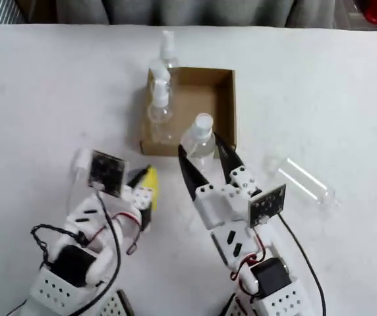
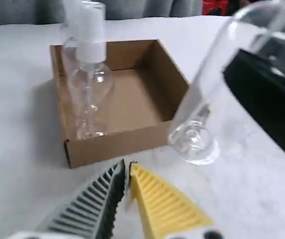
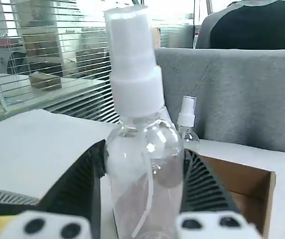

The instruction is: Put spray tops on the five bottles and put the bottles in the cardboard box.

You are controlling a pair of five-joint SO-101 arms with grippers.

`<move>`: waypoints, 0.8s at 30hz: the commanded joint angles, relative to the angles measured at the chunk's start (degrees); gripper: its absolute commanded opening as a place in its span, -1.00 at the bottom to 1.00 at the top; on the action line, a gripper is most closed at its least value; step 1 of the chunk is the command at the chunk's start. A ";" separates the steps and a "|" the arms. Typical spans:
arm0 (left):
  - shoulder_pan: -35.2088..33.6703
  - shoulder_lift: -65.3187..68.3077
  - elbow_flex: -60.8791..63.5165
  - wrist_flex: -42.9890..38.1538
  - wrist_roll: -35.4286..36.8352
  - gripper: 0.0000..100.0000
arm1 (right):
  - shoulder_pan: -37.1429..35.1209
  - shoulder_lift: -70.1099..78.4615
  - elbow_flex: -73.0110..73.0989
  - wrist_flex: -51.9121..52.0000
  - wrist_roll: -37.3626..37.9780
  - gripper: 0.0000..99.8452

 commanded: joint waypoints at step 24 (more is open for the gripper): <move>9.36 -0.57 11.16 -25.05 -2.81 -0.96 | -6.64 -0.31 -0.97 2.77 -3.43 -0.97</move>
